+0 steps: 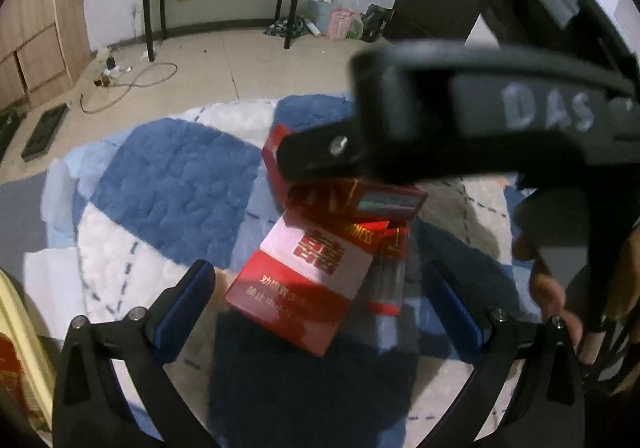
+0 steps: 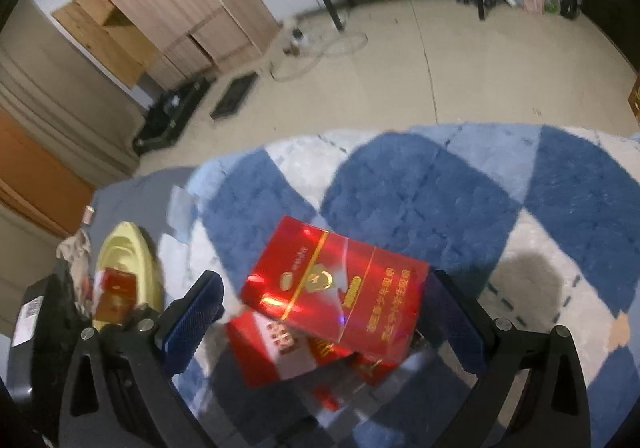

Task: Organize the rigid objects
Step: 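Grasp the Double Happiness pack with the left gripper while the right gripper grasps the red Diamond pack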

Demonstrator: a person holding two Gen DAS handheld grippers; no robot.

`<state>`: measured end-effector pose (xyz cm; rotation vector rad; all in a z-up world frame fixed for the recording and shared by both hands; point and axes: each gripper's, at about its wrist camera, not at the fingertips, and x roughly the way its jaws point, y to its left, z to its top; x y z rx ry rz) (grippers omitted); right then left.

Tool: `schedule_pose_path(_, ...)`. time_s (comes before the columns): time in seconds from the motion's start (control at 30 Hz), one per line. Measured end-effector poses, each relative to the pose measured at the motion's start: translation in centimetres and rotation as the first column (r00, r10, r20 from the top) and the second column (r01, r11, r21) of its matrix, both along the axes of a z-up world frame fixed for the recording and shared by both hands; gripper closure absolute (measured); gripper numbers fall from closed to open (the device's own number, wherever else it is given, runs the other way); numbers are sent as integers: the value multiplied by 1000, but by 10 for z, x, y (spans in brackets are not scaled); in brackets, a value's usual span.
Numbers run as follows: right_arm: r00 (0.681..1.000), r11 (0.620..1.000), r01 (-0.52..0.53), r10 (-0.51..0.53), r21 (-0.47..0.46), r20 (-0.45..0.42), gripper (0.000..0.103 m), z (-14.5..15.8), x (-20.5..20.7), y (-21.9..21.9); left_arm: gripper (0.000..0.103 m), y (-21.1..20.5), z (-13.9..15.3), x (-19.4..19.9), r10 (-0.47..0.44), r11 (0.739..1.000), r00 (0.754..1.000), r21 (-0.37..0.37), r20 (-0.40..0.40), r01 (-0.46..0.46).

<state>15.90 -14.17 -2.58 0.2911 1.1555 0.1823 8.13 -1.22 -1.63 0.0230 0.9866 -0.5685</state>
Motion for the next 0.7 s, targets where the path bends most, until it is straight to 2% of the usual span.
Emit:
schedule_pose_path(0.3, 999, 1000, 24, -23, 15, -29, 0, -17, 25, -1, 4, 4, -15, 9, 49, 998, 997, -43, -52, -52)
schedule_pose_path(0.37, 999, 1000, 18, -17, 20, -32, 0, -16, 26, -3, 7, 7, -13, 10, 55, 997, 997, -49, -54, -57)
schedule_pose_path(0.43, 1000, 1000, 2, -2, 25, -23, 0, -17, 24, -4, 22, 7, -11, 8, 51, 997, 998, -57, -45, -54)
schedule_pose_path(0.7, 999, 999, -20, 18, 42, 31, 1, -12, 3, -10, 35, 2, -10, 0, 22, 998, 999, -57, -45, -25)
